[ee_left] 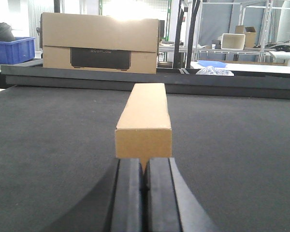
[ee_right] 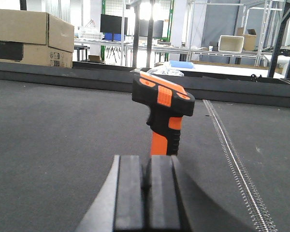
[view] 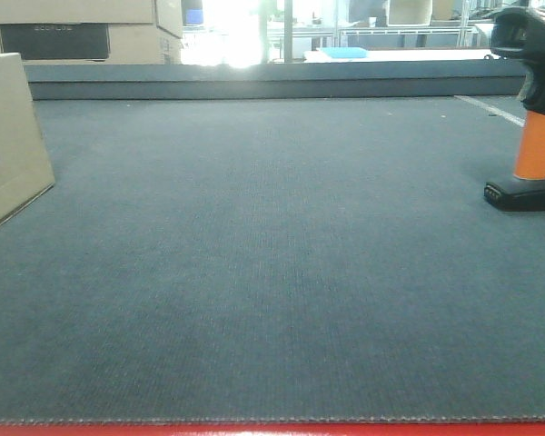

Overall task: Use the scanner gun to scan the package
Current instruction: 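Stop facing the table with the cardboard box and scanner gun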

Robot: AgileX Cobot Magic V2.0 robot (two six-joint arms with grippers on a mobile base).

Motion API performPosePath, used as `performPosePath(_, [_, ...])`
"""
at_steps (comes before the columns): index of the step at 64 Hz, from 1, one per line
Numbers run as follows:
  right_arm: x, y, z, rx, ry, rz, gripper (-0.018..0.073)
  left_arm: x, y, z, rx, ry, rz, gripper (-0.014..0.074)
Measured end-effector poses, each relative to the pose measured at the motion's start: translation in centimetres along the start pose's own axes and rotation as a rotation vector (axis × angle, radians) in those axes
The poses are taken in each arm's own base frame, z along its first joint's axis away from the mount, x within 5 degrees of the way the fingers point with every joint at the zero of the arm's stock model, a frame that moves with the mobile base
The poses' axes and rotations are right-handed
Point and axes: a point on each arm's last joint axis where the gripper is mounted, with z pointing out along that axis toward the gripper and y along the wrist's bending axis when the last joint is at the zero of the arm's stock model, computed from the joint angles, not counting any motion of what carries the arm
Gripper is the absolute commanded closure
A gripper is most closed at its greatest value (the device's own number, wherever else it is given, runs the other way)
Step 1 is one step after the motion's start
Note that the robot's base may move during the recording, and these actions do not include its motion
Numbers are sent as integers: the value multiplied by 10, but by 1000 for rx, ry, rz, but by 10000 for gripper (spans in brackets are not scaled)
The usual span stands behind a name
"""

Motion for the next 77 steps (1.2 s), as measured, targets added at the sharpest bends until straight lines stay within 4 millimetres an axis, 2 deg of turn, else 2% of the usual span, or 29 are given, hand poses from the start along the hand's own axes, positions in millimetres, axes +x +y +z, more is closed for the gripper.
performPosePath(77, [0, 0, 0, 0, 0, 0, 728, 0, 0, 0, 0, 0, 0, 708])
